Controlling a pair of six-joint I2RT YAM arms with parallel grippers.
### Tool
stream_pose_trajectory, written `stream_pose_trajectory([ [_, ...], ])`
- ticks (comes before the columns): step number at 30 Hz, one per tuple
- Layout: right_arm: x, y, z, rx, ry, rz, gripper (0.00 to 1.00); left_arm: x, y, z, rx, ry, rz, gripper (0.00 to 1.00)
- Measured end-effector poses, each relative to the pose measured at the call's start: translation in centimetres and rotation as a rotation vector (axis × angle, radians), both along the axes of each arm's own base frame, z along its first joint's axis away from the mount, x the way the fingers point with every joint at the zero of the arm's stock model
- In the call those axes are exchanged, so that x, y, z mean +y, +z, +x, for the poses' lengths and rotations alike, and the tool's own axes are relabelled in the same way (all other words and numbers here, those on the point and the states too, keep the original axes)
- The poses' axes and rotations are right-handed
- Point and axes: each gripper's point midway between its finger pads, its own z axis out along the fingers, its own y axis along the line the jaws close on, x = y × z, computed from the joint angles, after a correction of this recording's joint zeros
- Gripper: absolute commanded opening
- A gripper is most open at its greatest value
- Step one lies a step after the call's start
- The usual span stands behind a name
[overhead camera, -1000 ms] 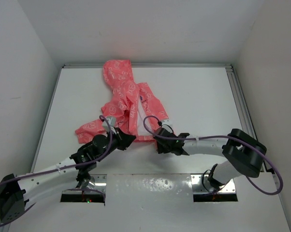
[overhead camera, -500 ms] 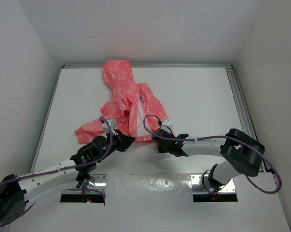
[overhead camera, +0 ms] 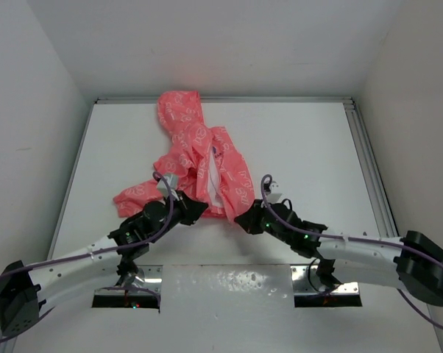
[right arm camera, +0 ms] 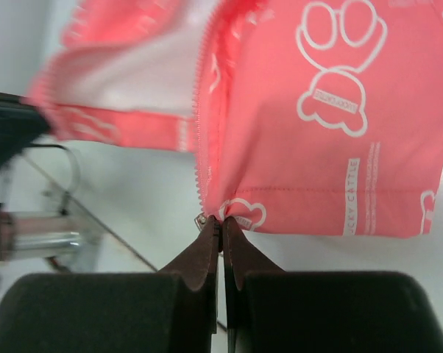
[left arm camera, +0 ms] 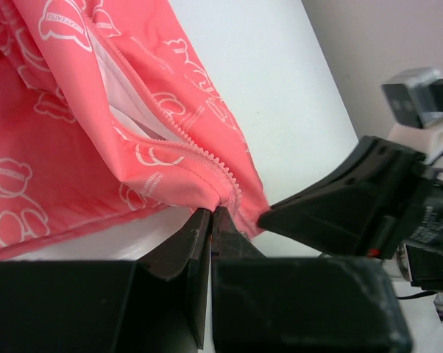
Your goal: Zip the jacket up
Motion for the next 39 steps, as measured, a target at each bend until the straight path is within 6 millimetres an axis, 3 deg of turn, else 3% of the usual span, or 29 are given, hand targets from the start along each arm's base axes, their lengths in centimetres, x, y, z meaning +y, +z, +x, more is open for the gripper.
stream_pose_trajectory([
  [5,1.1,4.6,0.5,-0.077,-0.011,0.184,0.0,-0.3,0.2,0.0,0.003,-0.006,-0.009,0.0],
  [10,0.7,6.0,0.3,-0.116,-0.031,0.304,0.0,-0.8,0.1,0.0,0.022,-0.014,-0.029,0.0],
  [14,0.8,4.4,-0.2,-0.054,-0.02,0.275,0.0,-0.9,0.7,0.1,0.014,-0.013,-0.036,0.0],
  [18,0.3,-0.5,-1.9,0.084,0.01,0.141,0.05,-0.6,1.6,0.1,-0.006,-0.006,-0.058,0.0],
  [23,-1.5,-5.0,-4.3,0.225,0.055,-0.041,0.29,-0.2,0.7,-0.3,-0.001,-0.005,-0.054,0.0],
  [24,-1.5,-5.3,-4.4,0.243,0.063,-0.068,0.39,-0.1,0.3,-0.3,0.005,-0.006,-0.047,0.0],
  [25,-1.7,-5.5,-4.7,0.262,0.073,-0.104,0.43,0.0,0.0,-0.4,0.012,-0.006,-0.038,0.0],
  [27,-1.6,-5.2,-4.6,0.27,0.097,-0.165,0.47,0.0,-0.3,-0.5,0.017,-0.006,-0.031,0.0],
  [29,-1.0,-3.8,-4.1,0.249,0.118,-0.191,0.43,0.1,-0.3,-0.5,0.016,-0.005,-0.033,0.0],
  [33,0.1,-1.1,-3.0,0.184,0.157,-0.208,0.02,0.2,-0.1,-0.6,0.011,-0.005,-0.036,0.0],
  [34,0.2,-0.7,-2.8,0.172,0.166,-0.218,0.01,0.2,0.0,-0.6,0.009,-0.003,-0.038,0.0],
  [35,0.2,-0.6,-2.7,0.168,0.168,-0.227,0.0,0.3,0.0,-0.6,0.008,-0.002,-0.038,0.0],
  [36,0.2,-0.6,-2.6,0.165,0.168,-0.241,0.07,0.3,0.0,-0.6,0.008,-0.001,-0.038,0.0],
  [39,0.1,-1.5,-2.3,0.168,0.174,-0.296,0.35,0.3,-0.1,-0.6,0.01,-0.001,-0.035,0.0],
])
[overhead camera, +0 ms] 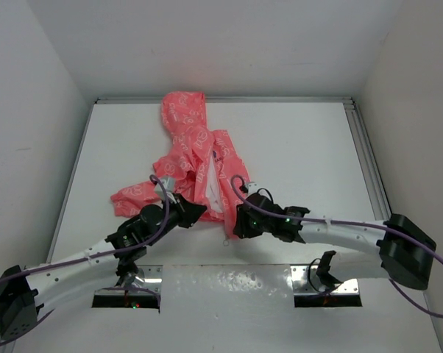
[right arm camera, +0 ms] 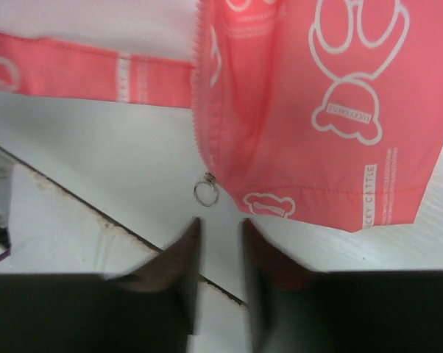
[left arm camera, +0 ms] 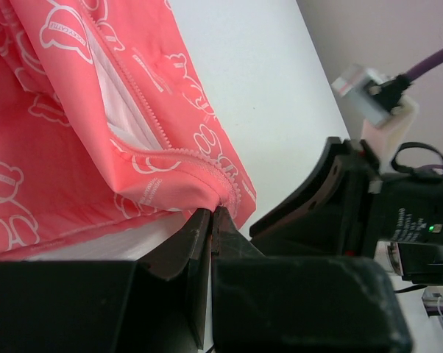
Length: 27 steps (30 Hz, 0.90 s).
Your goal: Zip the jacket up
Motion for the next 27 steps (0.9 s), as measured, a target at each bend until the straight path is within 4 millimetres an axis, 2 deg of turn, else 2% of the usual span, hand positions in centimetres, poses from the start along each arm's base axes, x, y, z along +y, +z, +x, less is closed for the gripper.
stream_pose_trajectory([
  [7,0.9,-2.6,-0.9,0.005,0.109,-0.162,0.45,0.2,-1.1,-0.2,0.016,0.0,0.018,0.0],
  [16,0.3,-3.7,0.5,-0.063,0.104,-0.269,0.46,0.4,-1.9,-0.4,0.027,-0.003,0.029,0.0],
  [23,-0.2,-5.9,0.4,-0.033,0.11,-0.342,0.46,0.4,-1.9,-0.4,0.028,-0.003,0.03,0.0],
  [27,0.3,-5.6,0.5,-0.04,0.115,-0.336,0.46,0.3,-2.3,-0.4,0.033,-0.003,0.036,0.0],
])
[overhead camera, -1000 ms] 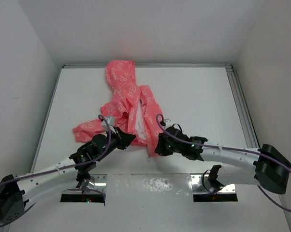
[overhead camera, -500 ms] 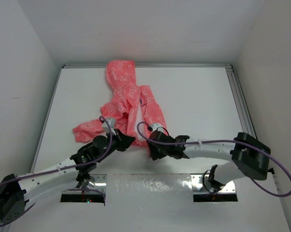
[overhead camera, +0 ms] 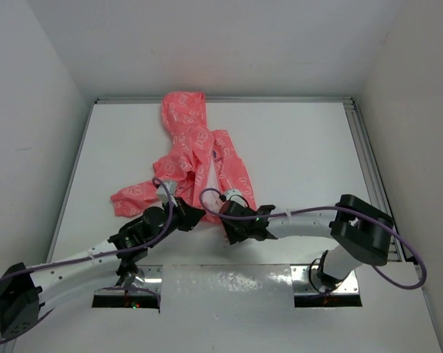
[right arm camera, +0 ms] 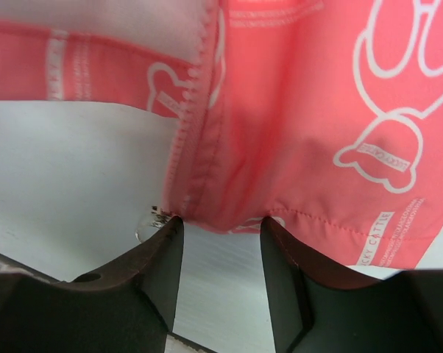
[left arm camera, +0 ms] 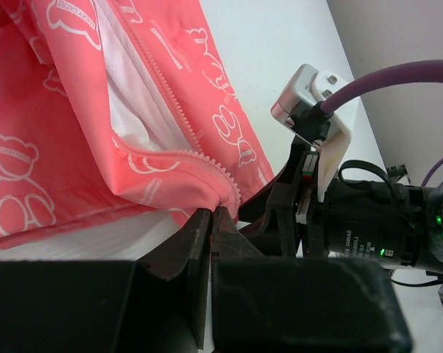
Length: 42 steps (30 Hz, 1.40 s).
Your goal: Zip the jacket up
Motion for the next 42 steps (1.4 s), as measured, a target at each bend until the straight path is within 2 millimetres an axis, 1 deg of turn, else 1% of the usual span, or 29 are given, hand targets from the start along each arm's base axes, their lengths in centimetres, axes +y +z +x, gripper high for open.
stream_pose_trajectory([
  [7,1.3,1.1,0.3,-0.046,0.012,-0.014,0.44,0.0,-0.3,0.0,0.003,0.0,0.004,0.0],
  [9,1.5,1.2,0.4,-0.057,0.013,-0.016,0.43,0.0,-0.3,0.0,0.002,0.001,0.003,0.0],
  [12,1.2,0.9,0.6,-0.07,0.004,-0.033,0.42,0.1,-0.4,0.0,0.004,0.001,0.006,0.0],
  [16,0.8,-0.3,0.7,-0.064,-0.005,-0.069,0.39,0.1,-0.2,0.0,-0.001,0.003,0.0,0.0],
  [19,1.1,-0.3,0.8,-0.068,-0.016,-0.056,0.37,0.2,0.0,0.0,-0.006,0.005,-0.005,0.0],
  [21,1.2,-0.4,0.9,-0.069,-0.026,-0.045,0.29,0.2,0.0,0.0,-0.006,0.006,-0.005,0.0],
  [22,1.2,-0.4,0.9,-0.07,-0.033,-0.04,0.23,0.2,0.0,0.0,-0.007,0.007,-0.005,0.0],
  [24,1.4,-0.4,1.0,-0.077,-0.046,-0.027,0.18,0.2,0.0,0.0,-0.007,0.008,-0.004,0.0],
  [25,1.4,-0.4,1.1,-0.082,-0.055,-0.017,0.14,0.3,0.0,0.0,-0.007,0.008,-0.004,0.0],
  [28,1.4,-0.4,1.1,-0.087,-0.076,0.011,0.09,0.2,0.0,0.0,-0.006,0.008,-0.005,0.0],
  [29,1.4,-0.4,1.1,-0.088,-0.082,0.022,0.05,0.2,0.0,0.0,-0.006,0.008,-0.004,0.0],
  [31,1.3,-0.3,0.9,-0.086,-0.092,0.04,0.0,0.3,-0.1,0.0,-0.005,0.008,-0.002,0.0],
  [38,0.7,-0.2,0.3,-0.076,-0.108,0.086,0.0,0.3,0.1,-0.1,-0.009,0.008,-0.007,0.0],
  [40,0.4,0.2,0.0,-0.08,-0.11,0.116,0.0,0.3,0.1,-0.1,-0.009,0.007,-0.007,0.0],
  [42,0.2,1.0,-0.2,-0.095,-0.117,0.181,0.0,0.2,0.0,-0.1,-0.006,0.003,-0.006,0.0],
])
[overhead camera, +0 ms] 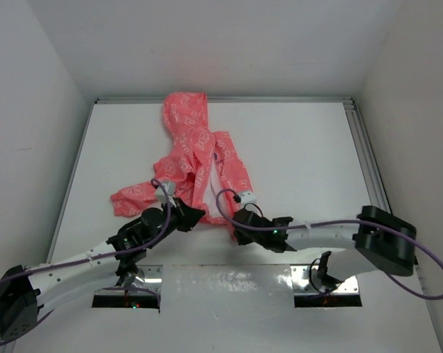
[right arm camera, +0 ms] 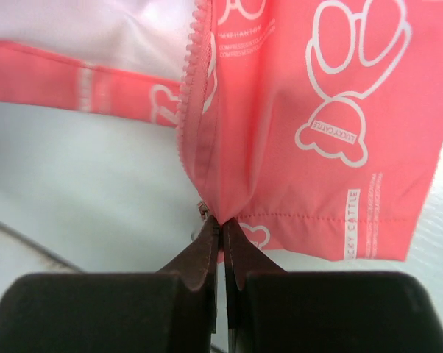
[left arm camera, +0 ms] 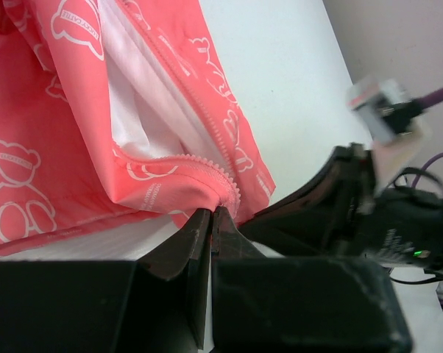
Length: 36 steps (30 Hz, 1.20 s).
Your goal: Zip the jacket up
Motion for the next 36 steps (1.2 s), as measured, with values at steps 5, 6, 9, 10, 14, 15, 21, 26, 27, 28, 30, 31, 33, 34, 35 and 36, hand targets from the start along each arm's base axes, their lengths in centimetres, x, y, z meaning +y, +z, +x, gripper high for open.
stream_pose_trajectory([
  [5,0.2,3.9,0.2,-0.084,-0.029,0.228,0.0,-0.4,-0.1,-0.2,0.015,-0.021,-0.008,0.0],
  [6,0.3,4.6,0.3,-0.101,-0.036,0.266,0.0,-0.6,-0.1,-0.3,0.022,-0.026,-0.008,0.0],
  [9,0.7,6.6,0.8,-0.144,-0.06,0.368,0.0,-1.2,0.2,-0.2,0.033,-0.041,-0.016,0.0],
  [10,0.8,7.1,1.0,-0.157,-0.068,0.393,0.0,-1.4,0.3,-0.2,0.033,-0.044,-0.023,0.0],
  [14,1.2,9.4,1.6,-0.204,-0.097,0.488,0.0,-1.9,0.6,-0.2,0.037,-0.062,-0.032,0.0],
  [15,1.3,9.9,1.7,-0.212,-0.097,0.508,0.0,-2.2,0.9,-0.2,0.033,-0.071,-0.04,0.0],
  [21,2.1,12.5,1.4,-0.242,-0.054,0.594,0.0,-3.1,1.9,-0.4,0.014,-0.114,-0.071,0.0],
  [26,2.7,13.8,0.5,-0.241,0.025,0.639,0.0,-3.4,3.2,-0.7,-0.024,-0.144,-0.1,0.0],
  [27,2.8,14.1,0.4,-0.236,0.041,0.648,0.0,-3.5,3.5,-0.7,-0.033,-0.151,-0.106,0.0],
  [28,2.8,14.4,0.2,-0.231,0.057,0.661,0.0,-3.5,3.8,-0.9,-0.041,-0.16,-0.112,0.0],
  [30,2.8,14.9,0.1,-0.221,0.085,0.685,0.0,-3.6,4.4,-1.2,-0.058,-0.177,-0.125,0.0],
  [31,2.8,15.3,0.1,-0.214,0.099,0.7,0.0,-3.6,4.8,-1.4,-0.068,-0.187,-0.133,0.0],
  [33,2.7,15.7,0.0,-0.203,0.123,0.724,0.0,-3.6,5.5,-1.7,-0.083,-0.202,-0.15,0.0],
  [34,2.6,15.8,-0.2,-0.198,0.136,0.734,0.0,-3.5,5.8,-1.8,-0.09,-0.206,-0.158,0.0],
  [35,2.6,15.9,-0.4,-0.191,0.15,0.742,0.0,-3.5,6.2,-2.0,-0.099,-0.212,-0.168,0.0],
  [36,2.6,15.9,-0.6,-0.186,0.159,0.747,0.0,-3.5,6.6,-2.1,-0.107,-0.217,-0.177,0.0],
])
